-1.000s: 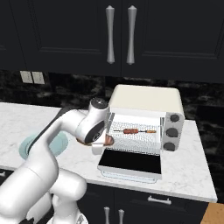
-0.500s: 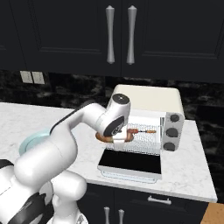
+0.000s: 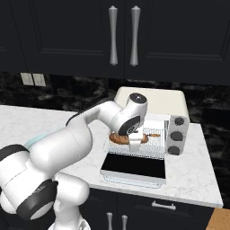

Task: Pick up the kebab skewer and baguette bread, and place them inside the toaster oven. Close the toaster oven door and start by setting the timer.

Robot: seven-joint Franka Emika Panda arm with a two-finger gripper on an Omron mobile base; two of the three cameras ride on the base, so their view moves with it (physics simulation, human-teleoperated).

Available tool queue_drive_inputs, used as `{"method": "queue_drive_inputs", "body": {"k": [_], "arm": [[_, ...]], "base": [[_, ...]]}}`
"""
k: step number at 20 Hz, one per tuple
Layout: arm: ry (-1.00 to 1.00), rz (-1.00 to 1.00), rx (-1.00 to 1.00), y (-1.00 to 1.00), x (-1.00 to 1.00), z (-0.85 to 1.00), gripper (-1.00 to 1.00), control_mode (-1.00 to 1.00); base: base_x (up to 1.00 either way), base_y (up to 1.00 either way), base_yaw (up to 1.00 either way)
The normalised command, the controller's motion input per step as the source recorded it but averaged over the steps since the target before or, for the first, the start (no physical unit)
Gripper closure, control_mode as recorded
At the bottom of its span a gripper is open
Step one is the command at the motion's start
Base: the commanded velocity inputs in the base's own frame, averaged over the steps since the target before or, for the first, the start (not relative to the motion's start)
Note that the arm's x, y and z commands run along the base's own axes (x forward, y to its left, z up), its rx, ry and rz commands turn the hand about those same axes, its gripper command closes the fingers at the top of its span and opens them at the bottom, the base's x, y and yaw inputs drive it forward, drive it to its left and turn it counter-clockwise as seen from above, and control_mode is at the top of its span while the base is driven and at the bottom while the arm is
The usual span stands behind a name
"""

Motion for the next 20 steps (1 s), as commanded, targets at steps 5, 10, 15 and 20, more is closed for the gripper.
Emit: {"method": "queue_drive_inputs", "body": {"k": [5, 10, 15, 20], "arm": [[0.00, -0.05, -0.02, -0.07, 0.04, -0.04, 1.00, -1.00], [0.00, -0.04, -0.04, -0.24, 0.05, -0.16, 1.00, -1.00], [0.00, -0.02, 0.00, -0.02, 0.14, -0.01, 1.00, -1.00], [0.00, 0.00, 0.00, 0.00, 0.18, -0.09, 1.00, -1.00]], "base": [[0.00, 0.00, 0.00], [0.00, 0.00, 0.00], [0.00, 0.00, 0.00], [0.00, 0.00, 0.00]]}}
